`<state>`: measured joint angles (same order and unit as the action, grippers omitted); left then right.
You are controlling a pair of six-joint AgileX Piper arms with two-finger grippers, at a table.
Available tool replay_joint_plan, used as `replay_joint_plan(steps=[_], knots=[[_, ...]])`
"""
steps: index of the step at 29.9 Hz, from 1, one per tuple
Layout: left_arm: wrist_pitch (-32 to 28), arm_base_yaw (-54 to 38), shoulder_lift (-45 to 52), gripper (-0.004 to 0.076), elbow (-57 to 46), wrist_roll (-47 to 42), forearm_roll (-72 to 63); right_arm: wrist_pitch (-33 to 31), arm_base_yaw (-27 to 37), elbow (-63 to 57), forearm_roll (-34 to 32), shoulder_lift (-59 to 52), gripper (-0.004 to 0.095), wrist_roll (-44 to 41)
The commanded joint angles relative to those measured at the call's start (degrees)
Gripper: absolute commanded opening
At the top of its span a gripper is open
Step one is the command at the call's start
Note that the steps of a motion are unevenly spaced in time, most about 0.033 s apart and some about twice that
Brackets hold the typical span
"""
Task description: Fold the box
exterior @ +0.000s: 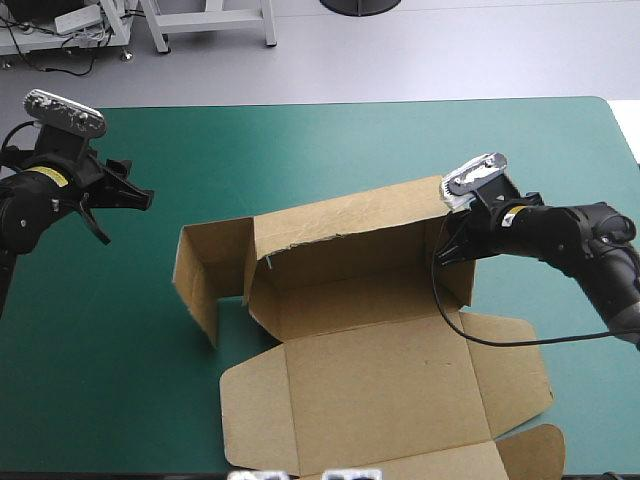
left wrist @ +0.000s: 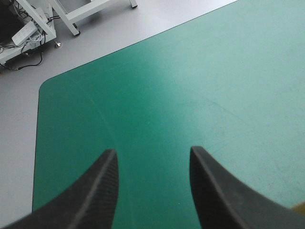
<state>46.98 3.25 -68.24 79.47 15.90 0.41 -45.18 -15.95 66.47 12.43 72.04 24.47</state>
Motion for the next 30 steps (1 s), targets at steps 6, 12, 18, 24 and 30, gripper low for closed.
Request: replay_joint_plan(steps=[6, 12, 18, 24, 30], knots=[[-3.6, -0.2, 1.0, 0.0344, 1.7, 0.5, 0.4, -26.4, 0.0, 17.1, -4.2, 7.6, -0.0025, -0.9], [-1.8, -0.2, 1.0, 0.0344, 1.7, 0.6, 1.9, -26.6, 0.0, 21.8, -2.7, 17.6, -0.0025, -1.2], [-1.6, -0.2, 1.0, 0.0344, 1.7, 0.6, 1.0, -26.6, 0.0, 25.1, -0.1, 26.7, -0.0025, -1.3], [-1.7, -0.2, 1.0, 0.0344, 1.6, 1.9, -1.1, -26.6, 0.0, 32.1, -0.1, 33.5, -0.0025, -1.6], [-1.7, -0.2, 1.0, 0.0344, 1.5, 1.9, -1.7, -26.6, 0.0, 37.3, -0.2, 36.0, -0.0025, -1.7]])
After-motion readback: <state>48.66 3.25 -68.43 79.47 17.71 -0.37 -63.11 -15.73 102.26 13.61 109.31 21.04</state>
